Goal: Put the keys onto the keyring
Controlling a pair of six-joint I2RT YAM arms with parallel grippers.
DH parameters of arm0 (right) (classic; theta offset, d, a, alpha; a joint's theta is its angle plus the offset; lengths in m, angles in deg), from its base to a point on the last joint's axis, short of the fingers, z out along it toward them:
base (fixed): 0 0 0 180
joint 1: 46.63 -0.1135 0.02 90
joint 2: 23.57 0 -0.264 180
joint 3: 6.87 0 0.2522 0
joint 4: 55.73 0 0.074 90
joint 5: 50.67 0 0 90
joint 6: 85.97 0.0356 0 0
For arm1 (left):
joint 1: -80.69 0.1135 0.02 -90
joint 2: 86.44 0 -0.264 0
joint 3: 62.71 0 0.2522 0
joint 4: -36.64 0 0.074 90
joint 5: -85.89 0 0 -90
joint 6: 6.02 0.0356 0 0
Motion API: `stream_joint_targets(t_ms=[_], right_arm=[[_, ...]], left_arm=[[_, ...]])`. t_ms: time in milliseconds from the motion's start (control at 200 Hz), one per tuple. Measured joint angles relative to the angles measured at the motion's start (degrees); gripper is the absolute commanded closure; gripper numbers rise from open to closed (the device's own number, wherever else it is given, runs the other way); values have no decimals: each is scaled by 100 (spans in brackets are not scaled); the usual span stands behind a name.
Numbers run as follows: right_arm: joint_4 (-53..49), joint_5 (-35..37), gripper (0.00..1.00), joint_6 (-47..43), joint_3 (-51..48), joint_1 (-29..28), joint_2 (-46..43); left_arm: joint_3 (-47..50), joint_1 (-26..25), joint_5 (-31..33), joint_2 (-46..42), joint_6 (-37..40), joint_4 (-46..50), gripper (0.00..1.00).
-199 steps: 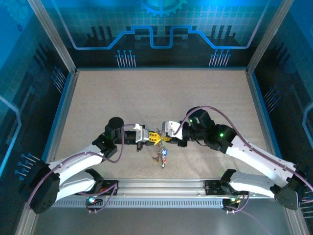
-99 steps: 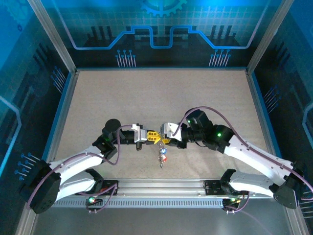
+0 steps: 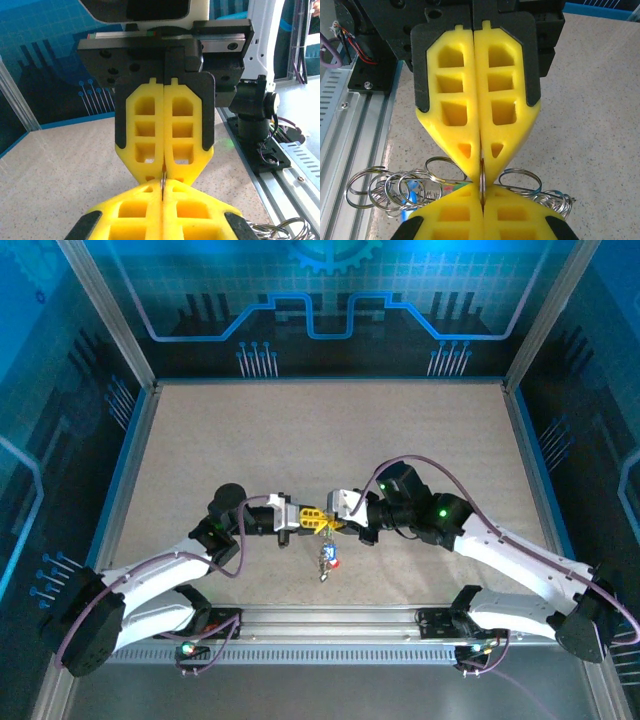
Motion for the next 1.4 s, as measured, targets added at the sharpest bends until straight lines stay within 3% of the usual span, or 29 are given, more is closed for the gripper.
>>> stream_joint_targets(t_ms=[265,870,930,1016,1401], right_arm=[[-455,146,100,-157,262,-17,57],[-629,313,100,-302,343,39,-195],[-708,308,100,-302,343,55,-256],[-732,293,100,-302,343,63,-275],[-767,269,100,-297,341,63,-153]], left_arm=[[-387,-260,673,-470,1141,1587,100],[-435,-323,1344,-577,1416,2024,100],[-435,-289,1357,-501,1397,2074,86],[-433,-280,1349,-391,1215,2072,77],[-415,-280,1139,-369,647,1491,66]])
